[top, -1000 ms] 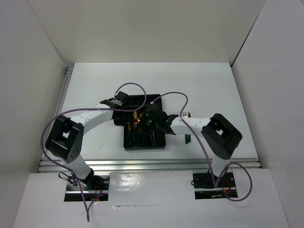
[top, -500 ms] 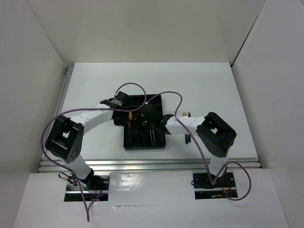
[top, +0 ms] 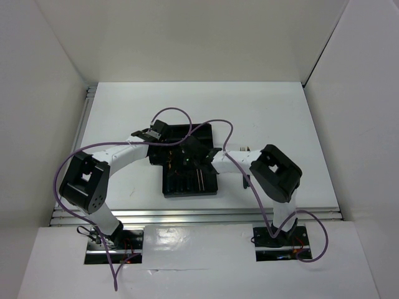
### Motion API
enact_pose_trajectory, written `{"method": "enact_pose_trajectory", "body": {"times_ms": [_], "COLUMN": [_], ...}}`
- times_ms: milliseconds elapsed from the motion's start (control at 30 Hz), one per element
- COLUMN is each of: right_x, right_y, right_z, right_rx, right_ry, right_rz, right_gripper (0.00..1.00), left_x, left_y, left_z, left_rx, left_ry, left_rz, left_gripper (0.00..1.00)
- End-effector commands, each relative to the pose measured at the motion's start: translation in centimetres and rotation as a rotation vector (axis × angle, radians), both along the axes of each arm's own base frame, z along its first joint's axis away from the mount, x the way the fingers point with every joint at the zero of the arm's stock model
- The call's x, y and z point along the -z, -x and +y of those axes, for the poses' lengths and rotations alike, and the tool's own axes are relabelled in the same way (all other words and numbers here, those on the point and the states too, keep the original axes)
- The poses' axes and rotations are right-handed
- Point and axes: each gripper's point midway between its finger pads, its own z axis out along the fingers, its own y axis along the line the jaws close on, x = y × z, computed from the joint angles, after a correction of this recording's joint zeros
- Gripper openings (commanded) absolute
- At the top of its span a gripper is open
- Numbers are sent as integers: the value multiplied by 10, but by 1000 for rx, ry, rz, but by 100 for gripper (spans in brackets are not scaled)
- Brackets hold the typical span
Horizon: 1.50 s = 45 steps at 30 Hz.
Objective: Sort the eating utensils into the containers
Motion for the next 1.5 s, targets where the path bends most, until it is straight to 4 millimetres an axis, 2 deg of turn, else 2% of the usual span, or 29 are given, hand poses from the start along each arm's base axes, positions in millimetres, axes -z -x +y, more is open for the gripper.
{"method": "enact_pose_trajectory", "body": {"times_ms": [0,167,200,267,367,400,500,533,567,600,667,767,800,833,933,967,1167,1467], "right_x": [-26,-34,-46,-53,-67,-77,-78,-89,-82,-80,-76,-55,-46,-45,-25,-16,5,32], "right_y": [-3,0,0,-2,2,-4,-12,-15,-14,-21,-24,-26,-23,-29,-33,-33,-36,-32], "right_z": [5,-8,-12,-21,-41,-56,-92,-109,-124,-143,-182,-237,-250,-264,-291,-295,-310,-310], "right_rx": [-10,1,10,15,1,37,105,155,175,227,304,398,390,415,406,394,377,346], "right_ry": [-15,26,20,45,88,104,171,193,230,259,343,488,536,564,644,655,677,704], "right_rz": [-60,-81,-96,-140,-173,-175,-212,-241,-242,-242,-245,-202,-196,-194,-143,-120,-79,-33], "right_gripper": [38,43,45,51,54,54,54,56,57,57,57,56,56,56,56,55,51,45], "left_x": [-11,-11,-11,-11,-13,-13,-10,-10,-10,-10,-10,-10,-10,-10,-13,-16,-17,-22], "left_y": [2,2,2,2,2,2,2,2,2,2,4,1,1,1,0,-4,-6,-12], "left_z": [-7,-7,-7,-7,-8,-8,-7,-7,-7,-7,-10,-11,-9,-9,-10,-11,-10,-11], "left_rx": [0,0,0,0,0,0,0,0,0,0,17,17,14,13,22,22,36,49], "left_ry": [45,45,45,45,45,45,41,41,41,41,37,37,30,30,27,32,8,-6], "left_rz": [-15,-15,-15,-15,-15,-15,-7,-7,-7,-7,-7,-7,-11,-11,-13,-24,-13,-19], "left_gripper": [0,0,0,0,0,0,0,0,0,0,0,0,0,0,0,0,0,0]}}
